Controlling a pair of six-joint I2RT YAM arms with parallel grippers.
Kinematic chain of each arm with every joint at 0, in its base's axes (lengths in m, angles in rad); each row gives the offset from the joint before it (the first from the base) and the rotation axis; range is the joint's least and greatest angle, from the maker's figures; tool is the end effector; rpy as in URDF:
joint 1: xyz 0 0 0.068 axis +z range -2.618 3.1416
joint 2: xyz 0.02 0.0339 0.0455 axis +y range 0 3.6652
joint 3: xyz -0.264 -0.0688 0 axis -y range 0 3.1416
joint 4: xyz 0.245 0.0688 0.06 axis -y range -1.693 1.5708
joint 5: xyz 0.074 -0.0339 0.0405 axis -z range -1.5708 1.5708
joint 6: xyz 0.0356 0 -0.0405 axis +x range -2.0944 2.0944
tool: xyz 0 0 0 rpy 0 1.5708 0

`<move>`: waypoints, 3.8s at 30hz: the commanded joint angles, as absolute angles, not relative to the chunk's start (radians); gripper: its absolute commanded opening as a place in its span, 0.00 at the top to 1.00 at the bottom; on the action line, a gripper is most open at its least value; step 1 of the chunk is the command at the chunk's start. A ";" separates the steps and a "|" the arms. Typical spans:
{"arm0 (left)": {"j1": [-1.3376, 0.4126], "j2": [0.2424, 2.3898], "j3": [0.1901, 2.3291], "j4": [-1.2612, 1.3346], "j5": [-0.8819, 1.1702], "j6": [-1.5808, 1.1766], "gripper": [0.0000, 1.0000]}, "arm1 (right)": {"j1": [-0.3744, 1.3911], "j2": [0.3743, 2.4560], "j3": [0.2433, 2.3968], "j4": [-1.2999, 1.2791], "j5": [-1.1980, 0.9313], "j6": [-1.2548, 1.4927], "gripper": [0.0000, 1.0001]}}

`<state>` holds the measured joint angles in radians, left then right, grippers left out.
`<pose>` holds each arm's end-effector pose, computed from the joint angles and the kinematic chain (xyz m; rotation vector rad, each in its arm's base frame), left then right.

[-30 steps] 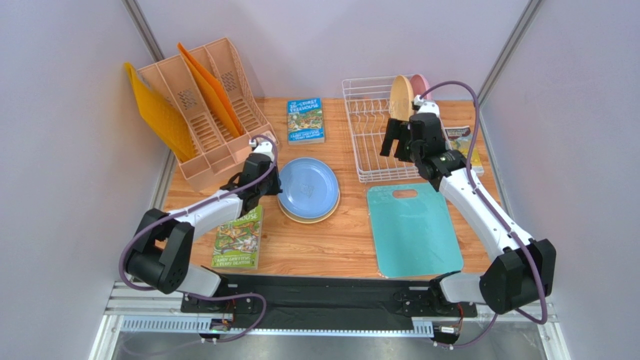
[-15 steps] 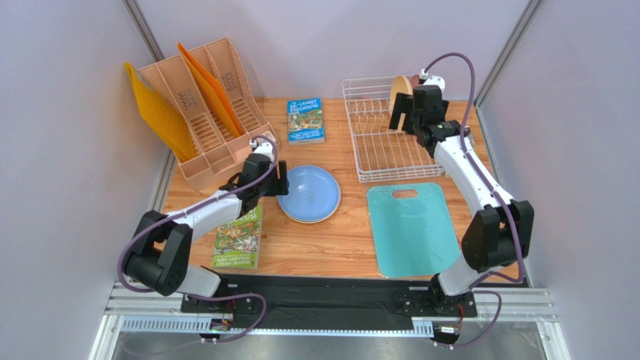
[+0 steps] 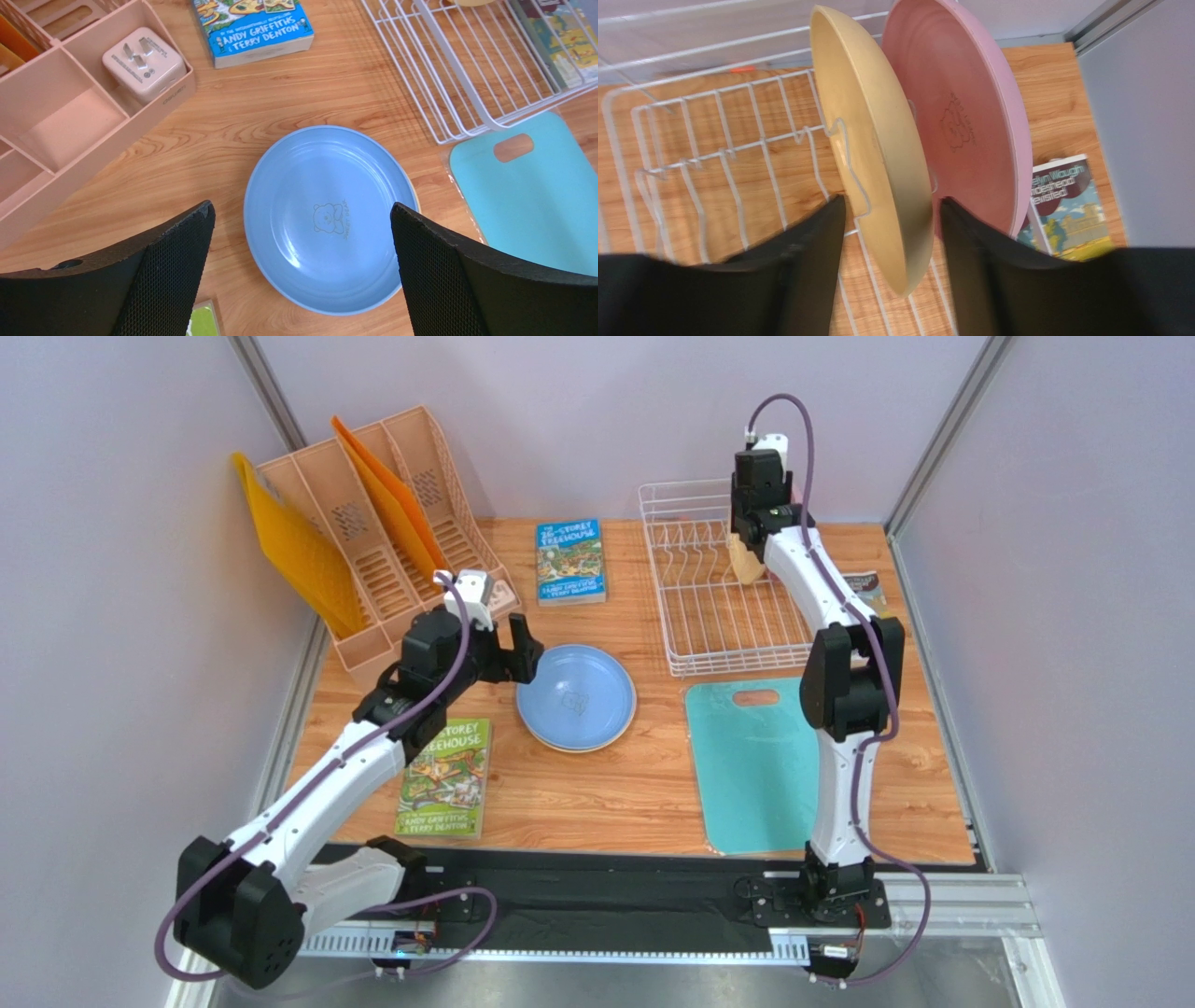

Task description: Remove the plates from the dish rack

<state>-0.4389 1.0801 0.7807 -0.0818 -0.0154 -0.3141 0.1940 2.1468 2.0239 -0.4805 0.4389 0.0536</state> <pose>0.2257 -0.1054 0.2906 0.1133 1.9796 -0.4790 0.4953 0.0819 0.3041 0.0988 2.1256 -0.3307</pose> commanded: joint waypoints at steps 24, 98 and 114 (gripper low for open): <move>-0.443 1.034 0.744 -0.107 -0.044 -0.293 0.01 | 0.350 2.132 1.944 0.088 1.094 -0.559 1.00; -0.463 1.094 0.655 0.062 -0.041 -0.462 1.00 | 0.457 1.236 1.140 -0.465 0.090 0.401 0.19; -0.463 1.365 0.736 0.055 -0.123 -0.445 1.00 | 0.233 1.387 1.439 -0.537 0.225 0.266 0.18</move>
